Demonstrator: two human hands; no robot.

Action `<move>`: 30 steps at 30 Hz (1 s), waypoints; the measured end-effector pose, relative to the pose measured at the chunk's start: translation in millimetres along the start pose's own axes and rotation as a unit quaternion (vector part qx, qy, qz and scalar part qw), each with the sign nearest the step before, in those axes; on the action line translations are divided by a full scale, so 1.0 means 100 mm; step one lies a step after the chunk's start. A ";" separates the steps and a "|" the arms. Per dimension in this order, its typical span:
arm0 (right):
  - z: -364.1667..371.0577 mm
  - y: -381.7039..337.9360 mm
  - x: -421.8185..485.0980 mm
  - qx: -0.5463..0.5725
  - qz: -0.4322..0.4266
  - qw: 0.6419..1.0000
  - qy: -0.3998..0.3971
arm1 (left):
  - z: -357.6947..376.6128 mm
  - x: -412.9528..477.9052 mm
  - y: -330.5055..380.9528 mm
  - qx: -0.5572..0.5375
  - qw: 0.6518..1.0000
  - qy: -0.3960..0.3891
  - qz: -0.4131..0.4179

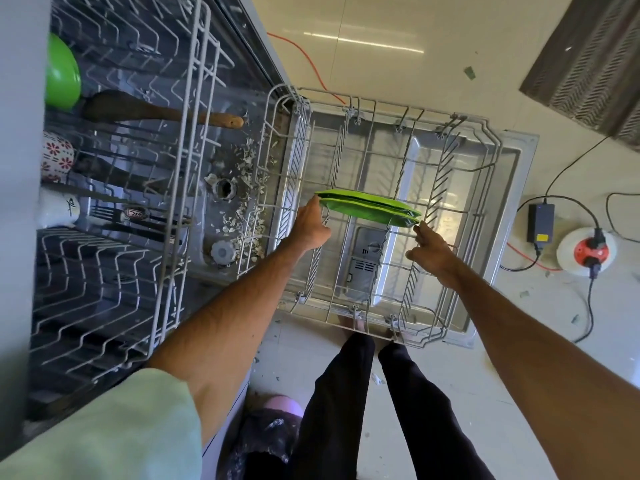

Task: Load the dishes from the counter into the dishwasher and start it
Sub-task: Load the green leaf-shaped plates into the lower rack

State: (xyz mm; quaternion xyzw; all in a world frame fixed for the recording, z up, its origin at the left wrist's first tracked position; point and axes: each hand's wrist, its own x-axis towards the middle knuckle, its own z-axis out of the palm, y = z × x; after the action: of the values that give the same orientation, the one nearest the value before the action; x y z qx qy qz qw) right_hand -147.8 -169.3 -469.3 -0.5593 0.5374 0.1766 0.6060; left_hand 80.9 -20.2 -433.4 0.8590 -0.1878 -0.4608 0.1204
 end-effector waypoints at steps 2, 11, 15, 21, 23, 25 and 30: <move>0.06 -0.04 -0.09 -0.007 0.028 0.998 0.052 | -0.01 -0.10 0.01 0.013 1.000 0.010 0.004; 0.29 -0.66 -1.14 0.069 0.012 0.998 0.003 | -0.16 -1.42 0.17 -0.012 0.999 0.029 -0.014; 0.32 -1.07 -1.94 0.032 -0.035 0.998 -0.043 | -0.29 -2.33 0.30 -0.052 0.997 0.048 -0.010; 0.50 -1.71 -3.16 -0.050 -0.094 0.982 -0.155 | -0.63 -3.82 0.50 -0.155 0.973 0.171 -0.026; 0.63 -1.96 -3.66 -0.084 -0.122 0.968 -0.202 | -0.74 -4.32 0.45 -0.188 0.956 0.221 -0.032; 0.81 -2.17 -4.11 -0.117 -0.171 0.948 -0.242 | -0.85 -4.81 0.37 -0.214 0.934 0.282 -0.044; 1.42 -2.47 -5.09 -0.211 -0.279 0.885 -0.308 | -1.12 -5.92 0.02 -0.242 0.855 0.445 -0.110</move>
State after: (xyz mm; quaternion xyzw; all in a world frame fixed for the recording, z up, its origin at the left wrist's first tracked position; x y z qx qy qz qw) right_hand -65.1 73.5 54.7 -0.7181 0.0950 0.2728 0.6331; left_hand -125.0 238.4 70.8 0.9313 0.0989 -0.0703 0.3435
